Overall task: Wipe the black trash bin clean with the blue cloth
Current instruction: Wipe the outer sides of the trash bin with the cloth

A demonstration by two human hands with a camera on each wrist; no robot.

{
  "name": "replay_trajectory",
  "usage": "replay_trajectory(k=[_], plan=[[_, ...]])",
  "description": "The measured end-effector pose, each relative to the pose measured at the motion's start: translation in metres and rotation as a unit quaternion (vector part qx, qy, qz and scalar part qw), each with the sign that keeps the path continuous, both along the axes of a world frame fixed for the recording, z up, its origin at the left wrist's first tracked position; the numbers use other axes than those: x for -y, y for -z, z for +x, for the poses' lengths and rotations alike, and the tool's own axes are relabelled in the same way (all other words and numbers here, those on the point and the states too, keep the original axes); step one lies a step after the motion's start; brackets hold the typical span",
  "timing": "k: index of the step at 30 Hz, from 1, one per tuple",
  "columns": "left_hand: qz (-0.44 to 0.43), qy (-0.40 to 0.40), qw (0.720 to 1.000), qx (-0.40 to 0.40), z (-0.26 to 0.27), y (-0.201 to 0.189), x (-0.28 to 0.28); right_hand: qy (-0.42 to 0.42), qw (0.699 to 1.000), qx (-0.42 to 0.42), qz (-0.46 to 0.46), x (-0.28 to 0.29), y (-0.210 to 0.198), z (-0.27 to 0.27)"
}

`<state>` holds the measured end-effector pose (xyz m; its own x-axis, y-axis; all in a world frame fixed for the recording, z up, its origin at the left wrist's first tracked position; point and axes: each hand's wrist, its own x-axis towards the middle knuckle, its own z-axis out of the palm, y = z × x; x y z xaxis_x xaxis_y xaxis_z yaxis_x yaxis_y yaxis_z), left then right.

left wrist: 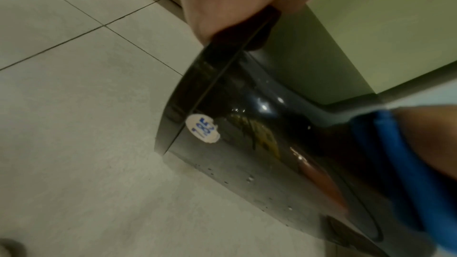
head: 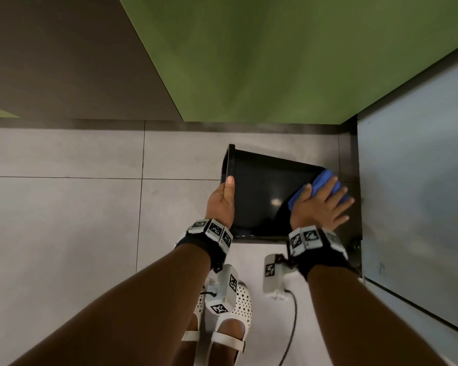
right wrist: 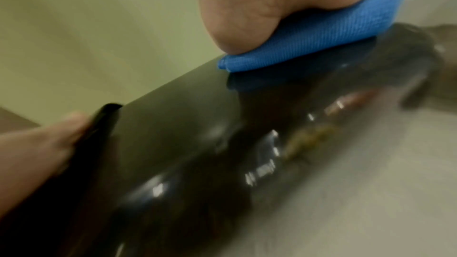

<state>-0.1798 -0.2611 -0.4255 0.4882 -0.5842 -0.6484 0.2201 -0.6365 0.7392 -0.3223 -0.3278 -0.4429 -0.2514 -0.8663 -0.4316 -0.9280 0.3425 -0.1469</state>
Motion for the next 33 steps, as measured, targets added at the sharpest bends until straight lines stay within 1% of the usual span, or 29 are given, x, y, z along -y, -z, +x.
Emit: replay_trajectory(k=[1,2,4,6,8,9,10,11,12,14,17,19,21,22,23,24,25,28,30,32,33], plan=[[0.003,0.003,1.0,0.0,0.001,0.001,0.001,0.002,1.0,-0.007,-0.013,-0.015,-0.001,0.003],[0.008,0.006,1.0,0.0,0.001,0.004,0.001,-0.03,0.999,-0.01,-0.021,-0.032,-0.002,0.008],[0.02,0.013,1.0,-0.006,0.002,0.005,0.001,-0.151,0.988,-0.004,-0.003,-0.064,-0.007,0.021],[0.021,0.014,0.999,-0.03,0.003,0.006,-0.001,-0.261,0.965,0.014,-0.008,-0.085,-0.01,0.037],[0.013,0.016,0.999,-0.04,0.004,0.003,-0.002,-0.331,0.943,0.037,0.002,-0.079,-0.014,0.053],[0.012,0.023,0.999,-0.024,0.004,0.0,-0.001,-0.365,0.93,0.047,0.004,-0.067,-0.015,0.058],[0.009,0.03,0.999,-0.002,0.003,0.0,-0.001,-0.393,0.918,0.051,-0.015,-0.052,-0.013,0.058],[0.004,0.035,0.999,0.021,0.004,0.0,-0.002,-0.402,0.914,0.055,-0.021,-0.034,-0.009,0.056],[0.003,0.034,0.999,0.031,0.003,0.001,-0.003,-0.385,0.921,0.058,-0.016,-0.015,-0.007,0.051],[0.005,0.032,0.999,0.03,0.003,0.001,-0.002,-0.314,0.948,0.045,-0.015,0.019,-0.003,0.035],[0.008,0.02,0.999,0.029,0.001,-0.001,-0.002,-0.216,0.976,0.015,-0.012,0.04,0.003,0.004],[0.004,0.008,1.0,0.018,-0.001,-0.003,-0.002,-0.124,0.992,0.007,-0.007,0.031,0.003,-0.009],[0.003,0.002,1.0,0.005,-0.003,-0.002,-0.003,-0.003,1.0,0.007,0.002,0.011,0.003,-0.012],[0.007,0.001,1.0,0.002,-0.002,-0.001,-0.003,0.036,0.999,0.002,0.013,-0.001,0.002,-0.01],[0.012,0.002,1.0,-0.001,-0.002,-0.001,-0.002,0.046,0.999,-0.007,0.025,-0.016,0.001,-0.006],[0.014,0.007,1.0,-0.004,-0.001,-0.001,-0.002,0.028,0.999,-0.016,0.03,-0.031,0.001,-0.002],[0.014,0.016,1.0,-0.005,0.0,-0.001,-0.001,-0.008,0.999,-0.02,0.031,-0.046,0.0,0.004],[0.024,0.048,0.999,-0.008,0.002,-0.002,0.0,-0.162,0.987,-0.01,0.007,-0.085,-0.006,0.028],[0.035,0.057,0.998,-0.023,0.006,-0.003,-0.001,-0.265,0.964,0.006,0.005,-0.096,-0.008,0.046],[0.031,0.053,0.997,-0.044,0.008,-0.005,-0.003,-0.351,0.936,0.027,-0.005,-0.084,-0.01,0.057],[0.026,0.063,0.997,-0.034,0.008,-0.006,-0.002,-0.38,0.925,0.03,-0.01,-0.072,-0.009,0.057]])
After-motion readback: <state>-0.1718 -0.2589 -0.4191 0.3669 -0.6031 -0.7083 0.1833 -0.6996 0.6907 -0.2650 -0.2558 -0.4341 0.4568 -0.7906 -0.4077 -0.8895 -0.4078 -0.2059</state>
